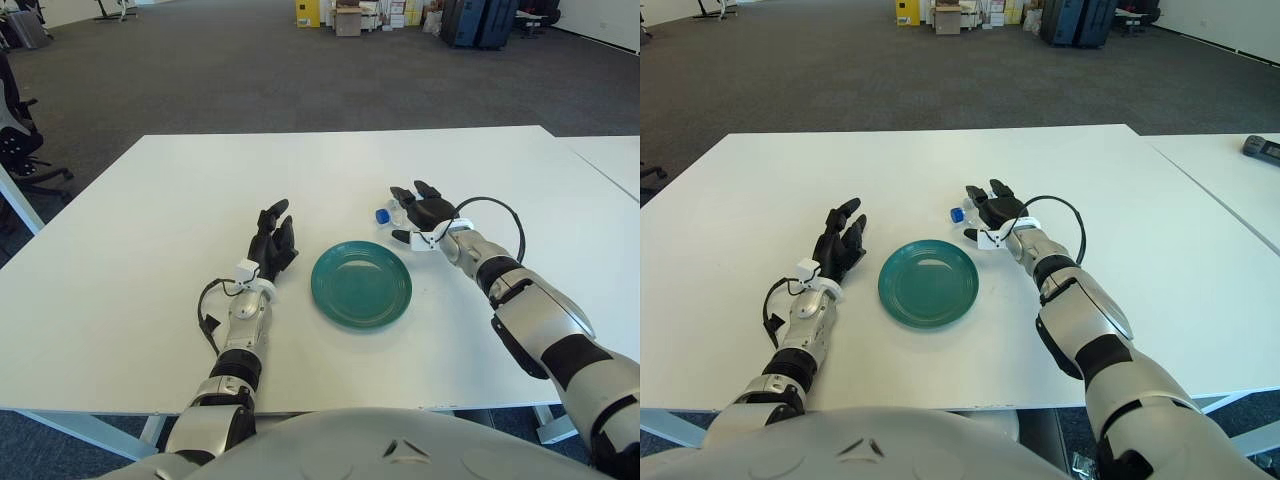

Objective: Put the bottle into the plate.

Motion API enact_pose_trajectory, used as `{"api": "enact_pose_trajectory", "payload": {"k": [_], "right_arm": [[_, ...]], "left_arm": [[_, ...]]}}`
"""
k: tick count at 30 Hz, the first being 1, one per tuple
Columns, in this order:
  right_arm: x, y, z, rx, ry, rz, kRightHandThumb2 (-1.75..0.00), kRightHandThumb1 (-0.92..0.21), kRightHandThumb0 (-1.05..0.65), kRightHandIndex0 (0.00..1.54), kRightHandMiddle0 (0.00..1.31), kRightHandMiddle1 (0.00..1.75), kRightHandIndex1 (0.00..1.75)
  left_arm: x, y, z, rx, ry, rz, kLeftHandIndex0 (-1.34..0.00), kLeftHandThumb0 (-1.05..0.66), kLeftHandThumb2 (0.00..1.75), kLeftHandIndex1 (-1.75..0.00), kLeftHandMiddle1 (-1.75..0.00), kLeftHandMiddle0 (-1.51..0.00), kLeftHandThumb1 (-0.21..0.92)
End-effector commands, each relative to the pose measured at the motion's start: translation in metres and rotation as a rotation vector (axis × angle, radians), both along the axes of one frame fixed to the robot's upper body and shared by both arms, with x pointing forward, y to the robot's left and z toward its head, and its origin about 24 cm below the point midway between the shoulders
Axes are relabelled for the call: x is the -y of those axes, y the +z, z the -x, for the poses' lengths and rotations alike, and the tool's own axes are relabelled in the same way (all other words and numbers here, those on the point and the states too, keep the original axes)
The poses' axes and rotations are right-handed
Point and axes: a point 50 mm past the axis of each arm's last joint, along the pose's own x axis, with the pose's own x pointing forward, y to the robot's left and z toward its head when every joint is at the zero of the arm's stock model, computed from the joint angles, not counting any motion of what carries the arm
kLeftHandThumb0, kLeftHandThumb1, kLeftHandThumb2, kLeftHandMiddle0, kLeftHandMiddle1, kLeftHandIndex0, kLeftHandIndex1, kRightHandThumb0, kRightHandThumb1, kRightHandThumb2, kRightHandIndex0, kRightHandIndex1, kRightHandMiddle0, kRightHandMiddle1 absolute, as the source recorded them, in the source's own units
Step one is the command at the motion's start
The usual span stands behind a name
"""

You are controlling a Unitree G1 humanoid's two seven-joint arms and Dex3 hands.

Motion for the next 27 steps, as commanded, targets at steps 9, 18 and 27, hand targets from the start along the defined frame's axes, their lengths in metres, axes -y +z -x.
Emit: {"api": "enact_pose_trajectory", "payload": {"k": [9,18,27], "right_arm": [[0.018,-0.0419,0.0357,-0.143,-0.026,0.107,-0.75,-0.92,-0.9,0.28,0.03,1.32,1.31],[0.0183,-0.0384,0.035,-0.001,0.023,0.166,-0.76,-0.68,-0.51,0.56,0.35,1.67,1.73],[0.0157,-0.0345,0.0329,0.08,0.071,0.205,-1.14,-0.44,-0.45,0.91,0.52,1.74,1.75]], "left_arm": [[-0.0115,-0.0112,0.0097,-0.059,0.019,0.005,0.0,-0.69,0.77,-0.83,-0.03,-0.4,0.92],[-0.0148,-0.0103,0.0098,-0.048,0.021,-0.009,0.0,-0.67,0.78,-0.86,-0.05,-0.43,0.92],[-0.0179,-0.0094,0.01,-0.039,0.028,0.001,0.0,-0.67,0.78,-0.9,-0.06,-0.46,0.92]]}}
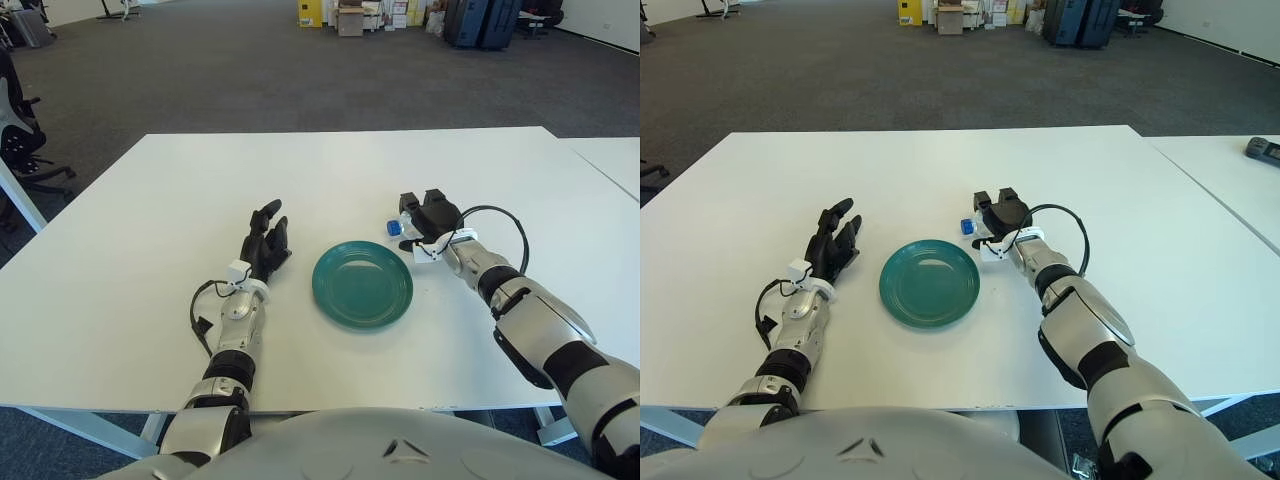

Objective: Put the bottle into the plate.

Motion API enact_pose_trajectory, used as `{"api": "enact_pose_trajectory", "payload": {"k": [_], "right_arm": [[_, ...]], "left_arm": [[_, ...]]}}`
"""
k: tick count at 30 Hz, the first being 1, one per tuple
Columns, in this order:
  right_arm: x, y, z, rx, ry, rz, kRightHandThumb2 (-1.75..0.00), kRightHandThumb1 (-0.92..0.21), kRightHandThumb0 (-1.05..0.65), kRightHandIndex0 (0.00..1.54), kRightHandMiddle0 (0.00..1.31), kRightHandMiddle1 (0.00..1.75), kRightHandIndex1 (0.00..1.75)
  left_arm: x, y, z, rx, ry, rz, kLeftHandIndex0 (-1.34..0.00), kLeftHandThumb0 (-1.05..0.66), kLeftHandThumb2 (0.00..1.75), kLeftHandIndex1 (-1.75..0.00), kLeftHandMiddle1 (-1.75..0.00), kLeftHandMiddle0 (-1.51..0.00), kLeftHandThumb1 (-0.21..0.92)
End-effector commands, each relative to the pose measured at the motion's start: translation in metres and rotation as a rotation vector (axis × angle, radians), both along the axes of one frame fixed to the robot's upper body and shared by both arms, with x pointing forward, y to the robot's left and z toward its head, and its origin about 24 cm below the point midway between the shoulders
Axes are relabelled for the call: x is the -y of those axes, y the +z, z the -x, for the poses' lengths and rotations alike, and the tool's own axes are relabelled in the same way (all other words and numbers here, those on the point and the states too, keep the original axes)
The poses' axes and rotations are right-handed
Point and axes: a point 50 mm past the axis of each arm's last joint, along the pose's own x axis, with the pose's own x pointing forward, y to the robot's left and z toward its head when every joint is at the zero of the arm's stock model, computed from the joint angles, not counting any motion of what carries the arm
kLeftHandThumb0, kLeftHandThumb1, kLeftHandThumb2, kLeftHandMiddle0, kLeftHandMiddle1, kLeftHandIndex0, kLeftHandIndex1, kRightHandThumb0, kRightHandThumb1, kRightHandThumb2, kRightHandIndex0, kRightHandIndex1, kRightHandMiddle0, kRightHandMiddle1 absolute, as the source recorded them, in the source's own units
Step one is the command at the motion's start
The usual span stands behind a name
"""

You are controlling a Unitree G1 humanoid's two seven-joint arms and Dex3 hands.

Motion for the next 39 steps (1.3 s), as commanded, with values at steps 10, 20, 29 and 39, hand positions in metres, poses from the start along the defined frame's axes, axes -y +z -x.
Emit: {"api": "enact_pose_trajectory", "payload": {"k": [10,20,29,39], "right_arm": [[0.009,-0.025,0.02,-0.117,0.002,0.081,-1.22,-0.38,-0.45,1.1,0.55,1.75,1.75],[0.009,-0.025,0.02,-0.124,-0.017,0.057,-1.19,-0.41,-0.44,1.16,0.53,1.75,1.75],[0.01,-0.022,0.018,-0.125,-0.029,0.021,-1.18,-0.42,-0.43,1.16,0.52,1.75,1.75],[0.003,0.013,-0.007,-0.001,-0.022,-0.165,-1.19,-0.42,-0.43,1.14,0.52,1.75,1.75]], "left_arm": [[-0.011,-0.01,0.01,-0.05,0.006,-0.007,0.0,-0.68,0.79,-0.89,-0.05,-0.46,0.92],[-0.012,-0.009,0.01,-0.038,0.0,-0.016,0.0,-0.72,0.81,-0.91,-0.06,-0.48,0.92],[-0.013,-0.009,0.01,-0.039,0.002,-0.022,0.0,-0.73,0.83,-0.92,-0.07,-0.5,0.92],[-0.012,-0.011,0.012,-0.048,-0.013,-0.035,0.0,-0.75,0.84,-0.92,-0.07,-0.5,0.92]]}}
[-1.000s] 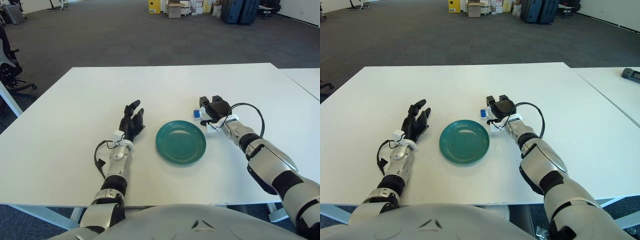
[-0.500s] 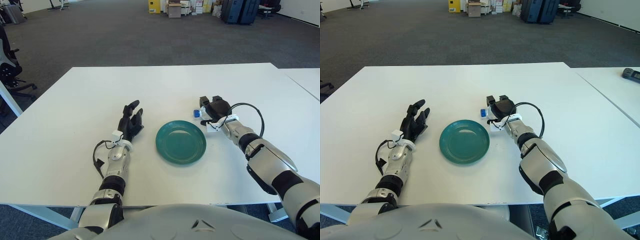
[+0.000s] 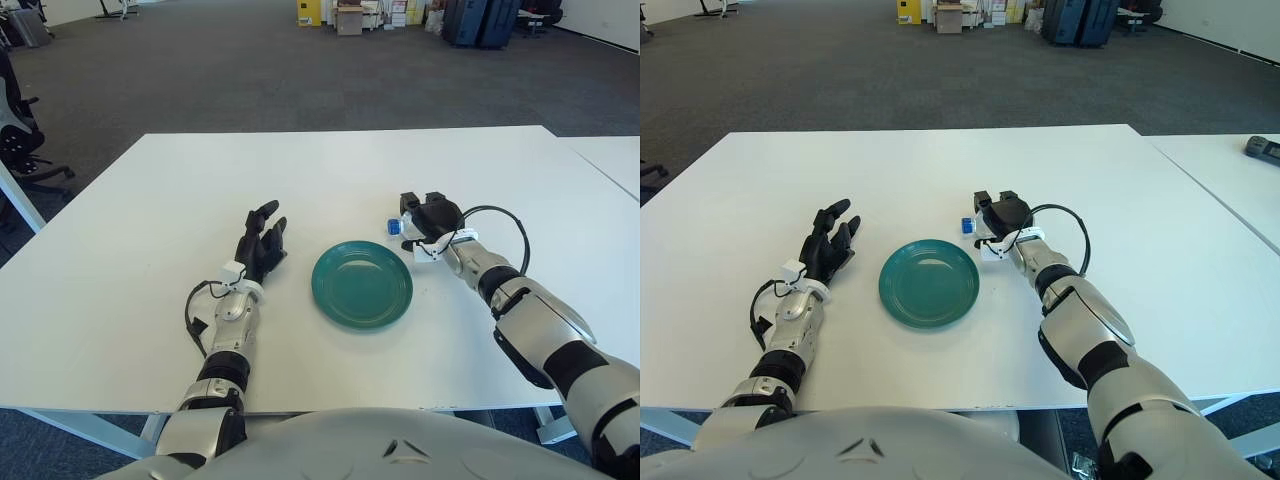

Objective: Put the bottle into the plate.

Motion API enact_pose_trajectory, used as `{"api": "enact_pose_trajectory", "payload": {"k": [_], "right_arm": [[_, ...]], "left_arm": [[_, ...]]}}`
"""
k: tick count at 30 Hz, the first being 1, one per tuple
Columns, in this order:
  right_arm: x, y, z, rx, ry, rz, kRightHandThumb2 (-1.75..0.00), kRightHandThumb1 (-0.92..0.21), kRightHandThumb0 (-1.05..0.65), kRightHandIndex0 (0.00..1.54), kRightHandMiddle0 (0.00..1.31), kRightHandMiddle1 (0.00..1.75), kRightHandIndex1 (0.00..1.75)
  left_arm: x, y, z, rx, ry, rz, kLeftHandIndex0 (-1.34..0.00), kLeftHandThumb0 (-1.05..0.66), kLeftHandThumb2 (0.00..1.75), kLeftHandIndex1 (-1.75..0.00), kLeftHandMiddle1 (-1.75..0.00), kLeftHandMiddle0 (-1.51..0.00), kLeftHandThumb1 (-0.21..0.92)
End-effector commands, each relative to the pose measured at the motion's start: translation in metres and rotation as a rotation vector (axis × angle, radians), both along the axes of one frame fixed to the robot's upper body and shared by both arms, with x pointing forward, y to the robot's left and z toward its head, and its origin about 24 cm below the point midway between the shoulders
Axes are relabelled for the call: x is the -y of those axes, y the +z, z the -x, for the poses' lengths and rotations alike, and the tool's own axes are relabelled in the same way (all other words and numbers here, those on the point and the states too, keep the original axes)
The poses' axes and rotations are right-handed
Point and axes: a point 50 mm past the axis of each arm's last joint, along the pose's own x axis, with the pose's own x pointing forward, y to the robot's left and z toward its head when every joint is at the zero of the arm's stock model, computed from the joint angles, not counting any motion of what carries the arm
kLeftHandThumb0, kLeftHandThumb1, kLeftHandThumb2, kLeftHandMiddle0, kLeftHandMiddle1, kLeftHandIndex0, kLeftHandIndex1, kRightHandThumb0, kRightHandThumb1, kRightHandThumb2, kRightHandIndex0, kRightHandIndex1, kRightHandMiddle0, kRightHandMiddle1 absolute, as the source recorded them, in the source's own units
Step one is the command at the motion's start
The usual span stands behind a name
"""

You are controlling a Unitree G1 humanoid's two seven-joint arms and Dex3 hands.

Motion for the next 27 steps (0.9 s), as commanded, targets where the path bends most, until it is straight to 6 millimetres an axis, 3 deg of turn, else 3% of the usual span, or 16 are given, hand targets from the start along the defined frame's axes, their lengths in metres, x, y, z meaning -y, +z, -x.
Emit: {"api": "enact_pose_trajectory", "payload": {"k": [1,8,12,17,27], "right_arm": [[0.004,0.011,-0.005,0.025,0.0,-0.073,-1.2,-0.41,-0.43,1.15,0.53,1.75,1.75],[-0.008,0.044,-0.012,0.214,0.102,-0.28,-1.21,-0.4,-0.44,1.18,0.54,1.75,1.75],[-0.016,0.069,-0.006,0.334,0.213,-0.447,-1.21,-0.4,-0.44,1.2,0.54,1.75,1.75],[-0.025,0.095,0.006,0.421,0.327,-0.534,-1.25,-0.37,-0.45,1.24,0.56,1.75,1.75],[-0.038,0.109,0.036,0.442,0.43,-0.551,-1.3,-0.32,-0.46,1.25,0.6,1.75,1.75]], "left_arm": [[-0.005,-0.013,0.011,-0.07,-0.006,-0.019,0.0,-0.75,0.85,-0.92,-0.06,-0.49,0.92],[-0.005,-0.014,0.012,-0.08,-0.009,-0.022,0.0,-0.76,0.86,-0.89,-0.05,-0.47,0.92],[-0.005,-0.017,0.013,-0.095,-0.014,-0.013,0.0,-0.75,0.87,-0.88,-0.04,-0.45,0.92],[-0.003,-0.018,0.013,-0.1,-0.015,-0.012,0.0,-0.74,0.87,-0.86,-0.04,-0.45,0.92],[0.001,-0.02,0.013,-0.104,-0.019,-0.006,0.0,-0.74,0.88,-0.86,-0.04,-0.46,0.92]]}}
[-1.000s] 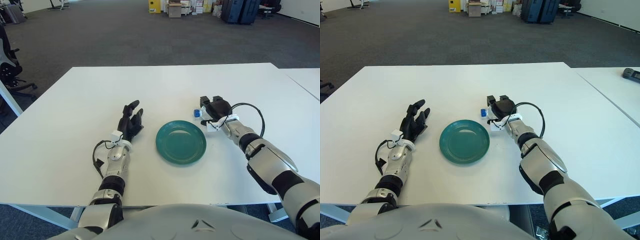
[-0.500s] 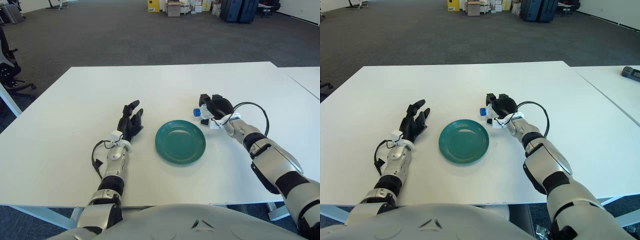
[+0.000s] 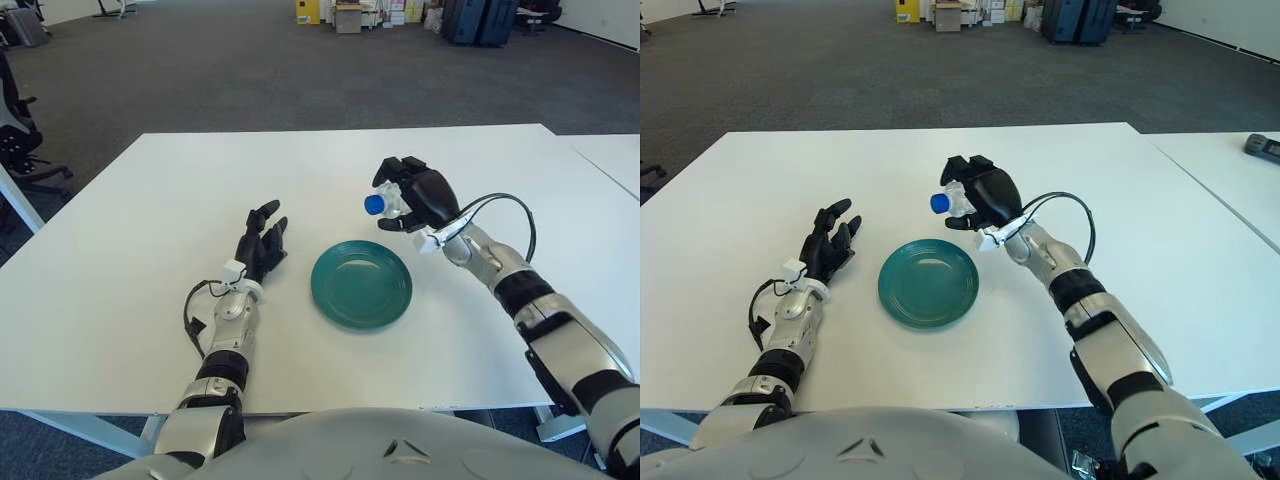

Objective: Put the bottle into the plate.

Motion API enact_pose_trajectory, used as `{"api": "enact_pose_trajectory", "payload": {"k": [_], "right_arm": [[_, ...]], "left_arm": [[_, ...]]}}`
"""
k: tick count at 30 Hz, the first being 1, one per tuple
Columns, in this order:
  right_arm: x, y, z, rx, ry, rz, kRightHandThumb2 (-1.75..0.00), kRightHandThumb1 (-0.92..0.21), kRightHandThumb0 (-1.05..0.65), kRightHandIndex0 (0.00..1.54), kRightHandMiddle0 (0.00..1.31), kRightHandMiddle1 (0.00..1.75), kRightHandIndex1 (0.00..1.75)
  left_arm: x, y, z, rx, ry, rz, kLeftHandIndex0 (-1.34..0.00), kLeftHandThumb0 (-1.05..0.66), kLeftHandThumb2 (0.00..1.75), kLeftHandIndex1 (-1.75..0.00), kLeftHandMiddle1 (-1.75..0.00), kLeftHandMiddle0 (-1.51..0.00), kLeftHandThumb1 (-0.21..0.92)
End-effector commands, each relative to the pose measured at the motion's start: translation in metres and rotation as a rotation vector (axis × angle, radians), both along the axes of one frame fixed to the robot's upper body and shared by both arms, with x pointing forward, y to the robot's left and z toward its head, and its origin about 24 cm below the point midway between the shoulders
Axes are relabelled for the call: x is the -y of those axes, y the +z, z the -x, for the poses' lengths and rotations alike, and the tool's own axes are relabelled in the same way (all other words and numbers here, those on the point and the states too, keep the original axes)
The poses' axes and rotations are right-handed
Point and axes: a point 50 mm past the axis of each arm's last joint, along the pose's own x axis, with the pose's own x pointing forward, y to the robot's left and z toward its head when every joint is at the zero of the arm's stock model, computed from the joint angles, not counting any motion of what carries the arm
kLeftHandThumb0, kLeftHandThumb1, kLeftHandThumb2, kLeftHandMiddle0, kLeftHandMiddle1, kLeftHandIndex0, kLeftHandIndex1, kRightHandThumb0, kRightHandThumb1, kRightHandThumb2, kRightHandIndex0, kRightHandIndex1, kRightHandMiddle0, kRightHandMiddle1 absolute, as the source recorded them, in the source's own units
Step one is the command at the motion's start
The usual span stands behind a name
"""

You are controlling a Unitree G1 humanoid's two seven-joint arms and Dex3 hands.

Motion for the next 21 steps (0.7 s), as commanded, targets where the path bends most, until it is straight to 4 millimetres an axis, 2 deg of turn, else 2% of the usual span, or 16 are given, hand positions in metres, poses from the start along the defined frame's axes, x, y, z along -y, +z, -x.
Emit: {"api": "enact_pose_trajectory", "payload": {"k": [1,10,21], "right_arm": [[-0.001,0.024,0.014,0.076,0.037,-0.031,-1.31,-0.32,-0.47,1.24,0.6,1.75,1.75],[-0.021,0.024,0.04,0.1,0.109,0.064,-1.36,-0.28,-0.48,1.22,0.63,1.75,1.75],[-0.031,0.003,0.058,0.105,0.181,0.143,-1.43,-0.22,-0.51,1.22,0.69,1.75,1.75]], "left_arm": [[0.001,-0.02,0.014,-0.108,-0.008,0.009,0.0,-0.74,0.88,-0.86,-0.04,-0.46,0.92],[0.005,-0.021,0.014,-0.11,-0.011,0.021,0.0,-0.75,0.86,-0.86,-0.03,-0.44,0.92],[0.006,-0.021,0.013,-0.117,-0.004,0.035,0.0,-0.74,0.84,-0.86,-0.02,-0.43,0.92]]}}
